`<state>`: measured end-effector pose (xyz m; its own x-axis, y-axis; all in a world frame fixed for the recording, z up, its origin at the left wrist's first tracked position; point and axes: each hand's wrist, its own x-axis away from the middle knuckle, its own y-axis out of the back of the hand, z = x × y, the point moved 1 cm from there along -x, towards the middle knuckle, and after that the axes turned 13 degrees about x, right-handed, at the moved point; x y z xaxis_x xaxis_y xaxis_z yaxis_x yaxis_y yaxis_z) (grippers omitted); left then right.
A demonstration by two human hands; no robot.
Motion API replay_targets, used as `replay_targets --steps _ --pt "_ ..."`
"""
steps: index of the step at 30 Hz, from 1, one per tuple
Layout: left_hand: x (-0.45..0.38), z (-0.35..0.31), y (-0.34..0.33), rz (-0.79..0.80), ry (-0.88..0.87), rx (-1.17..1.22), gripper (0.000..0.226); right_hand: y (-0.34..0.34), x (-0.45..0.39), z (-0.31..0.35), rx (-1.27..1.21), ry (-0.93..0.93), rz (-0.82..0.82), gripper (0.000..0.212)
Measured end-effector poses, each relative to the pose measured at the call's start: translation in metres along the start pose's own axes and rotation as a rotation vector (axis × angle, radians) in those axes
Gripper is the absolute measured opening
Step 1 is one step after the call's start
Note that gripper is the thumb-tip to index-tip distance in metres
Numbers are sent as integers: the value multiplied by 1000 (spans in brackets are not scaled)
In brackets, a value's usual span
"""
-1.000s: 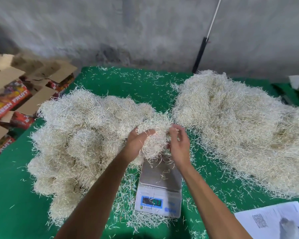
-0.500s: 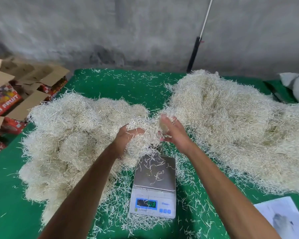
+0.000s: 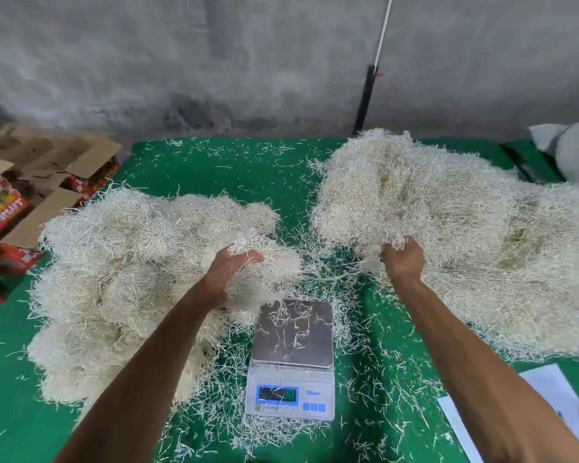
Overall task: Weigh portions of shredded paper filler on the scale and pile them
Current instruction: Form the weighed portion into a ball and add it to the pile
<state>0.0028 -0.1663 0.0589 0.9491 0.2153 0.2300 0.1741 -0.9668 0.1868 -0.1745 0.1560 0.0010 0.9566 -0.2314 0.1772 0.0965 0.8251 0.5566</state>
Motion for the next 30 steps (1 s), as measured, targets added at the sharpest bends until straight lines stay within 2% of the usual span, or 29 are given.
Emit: replay_targets --steps 2,3,4,7,9,11,12,15,17,19,21,23,24,26,27,28,30 --pt "-4 3 -5 -5 -46 92 21 14 1 -16 39 -34 -28 66" --pt "-5 1 -10 -13 -34 160 12 16 4 -24 102 -27 20 71" --pt "-8 -3 -19 -54 9 202 13 17 7 -36 183 -15 93 75" --pt "-23 -12 -42 -141 175 326 61 10 23 -57 486 27 252 81" --pt "-36 -17 -60 -145 206 363 84 7 33 -55 589 143 240 69" --pt "-45 -22 -78 -140 234 385 95 2 50 -37 472 376 286 59" --pt "-48 -24 -85 -125 240 396 97 0 61 -24 354 451 374 60" --pt "-57 -25 -96 -105 237 420 100 -9 80 -1 126 425 655 58" --pt "-59 -28 -96 -116 227 425 98 -11 77 -2 66 377 690 60" --pt "-62 -28 -91 -137 268 440 99 -9 67 -13 -37 329 615 59" --pt "-61 -23 -83 -170 314 390 89 -5 51 -25 -114 244 427 53" --pt "-56 -16 -70 -102 209 318 58 -2 34 -38 -123 129 258 47" --pt "-53 -11 -63 -32 109 283 52 0 26 -44 -83 98 179 46" --pt "-43 -8 -52 51 33 314 70 6 15 -57 64 111 62 43" --pt "-38 -7 -49 90 21 343 86 7 11 -63 131 125 42 40" --pt "-32 -3 -47 173 -75 351 97 8 9 -69 178 130 41 38" --pt "-23 1 -47 332 -187 376 97 7 10 -74 262 133 72 36"
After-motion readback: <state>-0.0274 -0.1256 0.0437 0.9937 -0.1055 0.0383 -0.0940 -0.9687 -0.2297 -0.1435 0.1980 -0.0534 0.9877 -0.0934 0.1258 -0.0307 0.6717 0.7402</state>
